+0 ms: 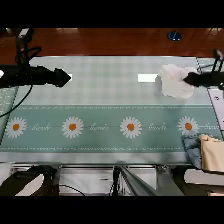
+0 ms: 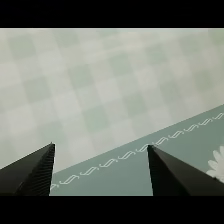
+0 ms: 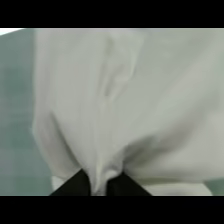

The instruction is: Fold the shirts.

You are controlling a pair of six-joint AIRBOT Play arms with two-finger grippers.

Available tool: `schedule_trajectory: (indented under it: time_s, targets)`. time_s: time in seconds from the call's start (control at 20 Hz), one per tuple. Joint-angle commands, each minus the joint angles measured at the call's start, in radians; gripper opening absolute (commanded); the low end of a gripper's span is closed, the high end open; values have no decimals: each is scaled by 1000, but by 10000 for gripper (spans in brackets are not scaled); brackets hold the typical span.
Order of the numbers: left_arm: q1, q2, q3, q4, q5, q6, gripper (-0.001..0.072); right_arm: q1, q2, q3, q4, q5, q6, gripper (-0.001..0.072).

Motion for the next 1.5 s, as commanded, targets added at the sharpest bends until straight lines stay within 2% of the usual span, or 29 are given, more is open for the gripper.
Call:
schedule_trajectory:
  time_s: [0.0,0.1,0.15,0.35,0.45,0.55,0.7,0.85,1.0,1.2,1.45]
  targets:
    - [-1,8,51,-94,-3,2,720,87,225,58,365,36,-109,24]
    - [-1,22,101,-141,-38,2,720,177,340,93,438,36,-122,24]
    - [-1,31,129,-155,-70,2,720,225,388,110,447,41,-93,24]
    - [-10,66,195,-160,-295,2,720,430,523,132,438,58,97,24]
    - [-31,73,195,-158,-409,-13,720,531,547,132,289,110,222,24]
    - [-69,73,174,-159,-462,-26,720,646,534,118,21,204,386,25]
    - [-158,72,75,-159,-414,-26,720,833,489,-11,-300,208,490,25]
    - [-254,70,-85,-159,-274,-24,720,935,395,-171,-436,108,523,26]
    - [-329,66,-220,-165,-180,-25,720,926,271,-230,-494,54,579,26]
    - [-389,35,-260,-175,-160,-25,720,885,231,-230,-493,-38,599,26]
    - [-459,-36,-260,-174,-63,-26,720,766,231,-230,-602,-85,774,26]
